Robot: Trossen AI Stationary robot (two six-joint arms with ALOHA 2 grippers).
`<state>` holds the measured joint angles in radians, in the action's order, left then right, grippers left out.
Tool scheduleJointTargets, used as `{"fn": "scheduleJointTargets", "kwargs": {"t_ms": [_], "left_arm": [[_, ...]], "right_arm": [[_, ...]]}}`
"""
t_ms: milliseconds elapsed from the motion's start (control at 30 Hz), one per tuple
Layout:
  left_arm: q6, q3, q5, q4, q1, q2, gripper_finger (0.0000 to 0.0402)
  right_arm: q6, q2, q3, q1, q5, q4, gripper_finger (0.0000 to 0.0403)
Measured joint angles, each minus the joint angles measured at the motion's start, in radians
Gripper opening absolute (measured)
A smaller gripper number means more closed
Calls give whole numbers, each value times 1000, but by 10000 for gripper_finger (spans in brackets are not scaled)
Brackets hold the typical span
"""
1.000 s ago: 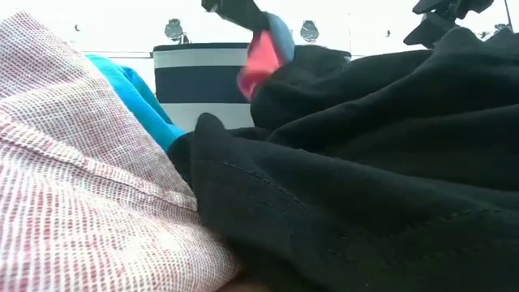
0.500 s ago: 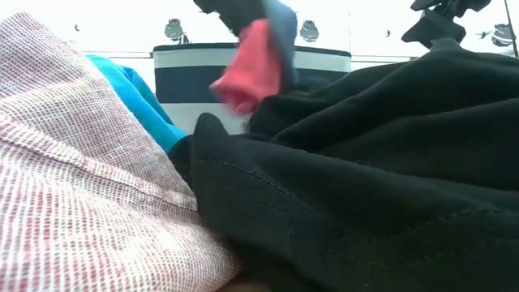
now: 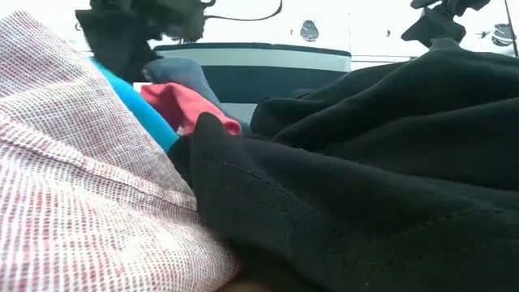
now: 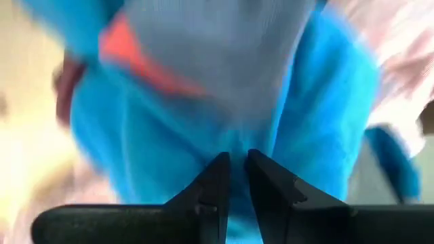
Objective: Sort clothes
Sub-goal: Put the pink sock into the blue laundry bin
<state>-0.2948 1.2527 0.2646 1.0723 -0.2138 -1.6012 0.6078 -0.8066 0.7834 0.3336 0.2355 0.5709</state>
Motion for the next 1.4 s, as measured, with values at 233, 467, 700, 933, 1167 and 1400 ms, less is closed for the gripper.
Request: {"fn": "scheduleJointTargets", "kwargs": {"t_ms": [233, 467, 700, 933, 1167, 1400], "left_arm": [[12, 87, 40, 65, -20, 38, 61], [215, 139, -66, -256, -62, 72, 61], [252, 138, -8, -266, -112, 19, 61], [6, 110, -175, -211, -120, -3, 61], [-91, 71, -244, -194, -115, -5, 61], [-112, 67, -300, -158, -114, -5, 61]], "right_arm": [[-3, 0, 0, 0, 0, 0, 215], [-12, 0, 0, 0, -1, 1, 215], [-16, 0, 0, 0, -3, 8, 215], [-28, 0, 0, 0, -3, 10, 215], [-28, 0, 0, 0, -5, 10, 215], [-29, 0, 0, 0, -6, 9, 215]]}}
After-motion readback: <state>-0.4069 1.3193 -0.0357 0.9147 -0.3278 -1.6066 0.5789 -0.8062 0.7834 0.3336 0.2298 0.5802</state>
